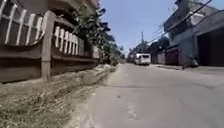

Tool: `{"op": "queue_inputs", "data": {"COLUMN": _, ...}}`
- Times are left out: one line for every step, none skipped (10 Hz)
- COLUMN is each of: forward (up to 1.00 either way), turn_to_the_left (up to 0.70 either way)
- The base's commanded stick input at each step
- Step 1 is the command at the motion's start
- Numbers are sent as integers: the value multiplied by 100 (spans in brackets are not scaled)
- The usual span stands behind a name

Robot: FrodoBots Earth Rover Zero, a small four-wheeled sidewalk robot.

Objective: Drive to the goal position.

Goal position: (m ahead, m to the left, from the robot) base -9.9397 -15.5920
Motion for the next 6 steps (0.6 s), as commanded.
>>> {"op": "queue_inputs", "data": {"forward": 100, "turn_to_the_left": -40}}
{"op": "queue_inputs", "data": {"forward": 100, "turn_to_the_left": -40}}
{"op": "queue_inputs", "data": {"forward": 100, "turn_to_the_left": -40}}
{"op": "queue_inputs", "data": {"forward": 100, "turn_to_the_left": -40}}
{"op": "queue_inputs", "data": {"forward": 100, "turn_to_the_left": -40}}
{"op": "queue_inputs", "data": {"forward": 100, "turn_to_the_left": -31}}
